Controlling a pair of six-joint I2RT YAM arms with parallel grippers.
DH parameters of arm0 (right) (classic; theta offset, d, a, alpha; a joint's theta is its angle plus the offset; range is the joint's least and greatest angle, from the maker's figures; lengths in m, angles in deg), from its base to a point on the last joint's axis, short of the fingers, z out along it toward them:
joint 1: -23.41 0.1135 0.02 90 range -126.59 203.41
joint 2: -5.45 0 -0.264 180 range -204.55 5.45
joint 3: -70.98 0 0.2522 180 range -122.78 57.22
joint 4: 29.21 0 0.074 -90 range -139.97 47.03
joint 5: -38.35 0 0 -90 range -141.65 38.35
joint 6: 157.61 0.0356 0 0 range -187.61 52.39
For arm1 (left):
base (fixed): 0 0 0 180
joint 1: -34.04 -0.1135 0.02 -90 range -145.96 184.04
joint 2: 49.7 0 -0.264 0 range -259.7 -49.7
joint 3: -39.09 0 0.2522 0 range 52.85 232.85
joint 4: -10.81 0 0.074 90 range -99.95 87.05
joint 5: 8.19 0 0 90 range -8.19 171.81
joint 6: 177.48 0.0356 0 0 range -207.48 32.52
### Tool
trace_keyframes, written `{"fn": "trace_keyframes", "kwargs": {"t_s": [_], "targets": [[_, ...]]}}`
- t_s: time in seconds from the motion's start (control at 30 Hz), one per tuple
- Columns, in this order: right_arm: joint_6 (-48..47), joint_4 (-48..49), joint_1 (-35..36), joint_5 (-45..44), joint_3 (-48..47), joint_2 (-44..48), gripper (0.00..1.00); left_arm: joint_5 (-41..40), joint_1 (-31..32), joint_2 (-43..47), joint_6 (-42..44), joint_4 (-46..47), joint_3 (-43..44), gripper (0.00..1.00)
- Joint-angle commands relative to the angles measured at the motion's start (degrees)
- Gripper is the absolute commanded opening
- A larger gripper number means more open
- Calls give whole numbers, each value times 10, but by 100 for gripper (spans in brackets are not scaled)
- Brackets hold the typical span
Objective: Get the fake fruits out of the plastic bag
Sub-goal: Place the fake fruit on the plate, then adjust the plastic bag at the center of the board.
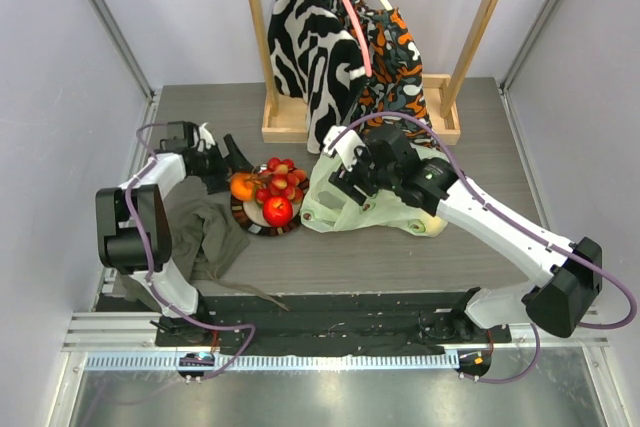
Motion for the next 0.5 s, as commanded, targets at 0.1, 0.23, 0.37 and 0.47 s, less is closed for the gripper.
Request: {"fn": "trace_keyframes", "kwargs": {"t_s": [0.1, 0.23, 0.37, 0.47], "targets": [[-1, -46, -26, -31, -22, 43, 70, -51, -34, 41, 31, -68, 66, 100], [0, -95, -63, -23, -15, 52, 65, -109, -34, 75, 31, -55, 71, 100], [12, -138, -127, -24, -2, 53, 57, -65, -32, 147, 38, -16, 75, 100], [3, -189, -143, -27, 20, 67, 52, -4, 16, 208, 101, -3, 74, 100]]}}
